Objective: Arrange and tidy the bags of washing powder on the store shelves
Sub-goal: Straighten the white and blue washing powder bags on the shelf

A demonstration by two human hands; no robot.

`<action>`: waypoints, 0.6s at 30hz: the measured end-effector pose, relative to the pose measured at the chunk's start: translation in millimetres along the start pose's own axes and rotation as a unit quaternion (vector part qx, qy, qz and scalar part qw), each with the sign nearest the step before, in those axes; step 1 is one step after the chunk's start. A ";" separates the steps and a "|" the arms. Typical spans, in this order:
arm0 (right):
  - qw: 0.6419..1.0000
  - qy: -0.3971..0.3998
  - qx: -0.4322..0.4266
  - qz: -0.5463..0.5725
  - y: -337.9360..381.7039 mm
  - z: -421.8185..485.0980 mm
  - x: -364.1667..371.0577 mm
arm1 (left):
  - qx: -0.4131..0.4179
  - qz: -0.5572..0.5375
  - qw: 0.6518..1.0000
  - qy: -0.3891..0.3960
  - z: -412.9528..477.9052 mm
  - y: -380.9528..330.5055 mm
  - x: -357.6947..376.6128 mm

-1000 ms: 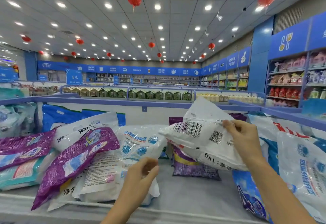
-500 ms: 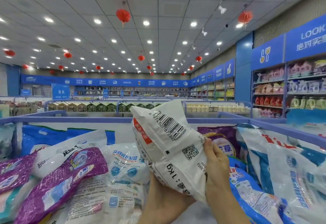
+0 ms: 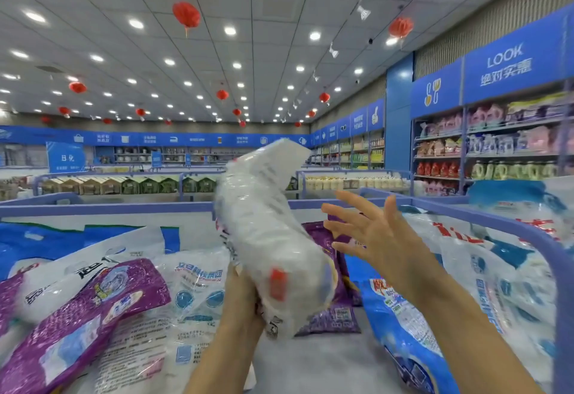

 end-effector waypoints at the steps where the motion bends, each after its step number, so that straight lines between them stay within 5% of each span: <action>1: 0.999 0.008 0.020 -0.042 4.3 5.5 2.5 | 0.034 0.093 0.995 -0.005 -0.4 -8.6 2.8; 5: 0.981 -0.013 0.069 -0.180 2.5 20.1 -1.6 | 0.161 0.238 0.958 -0.009 -10.2 -46.3 26.4; 8: 0.989 -0.061 0.025 -0.135 -12.4 15.9 -20.0 | 0.203 0.290 0.935 0.010 -16.1 -59.0 35.0; 11: 0.994 -0.059 0.037 -0.080 -40.5 23.7 -30.9 | 0.162 0.264 0.950 0.028 -14.6 -71.1 25.9; 15: 0.996 -0.065 0.060 0.020 -89.4 28.4 -41.0 | 0.082 0.200 0.970 -0.108 2.2 -81.5 -8.2; 18: 0.994 -0.046 0.090 0.048 -116.4 28.4 -45.7 | 0.086 0.204 0.969 -0.112 3.1 -78.4 -8.2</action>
Point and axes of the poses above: each hand's wrist, its own z-axis towards the middle knuckle, its own x-axis out of the palm, y = z × x, the point moved 8 cm from there along z, towards the middle knuckle, and after that the axes turned 2 degrees about z, right-handed, at the moved point
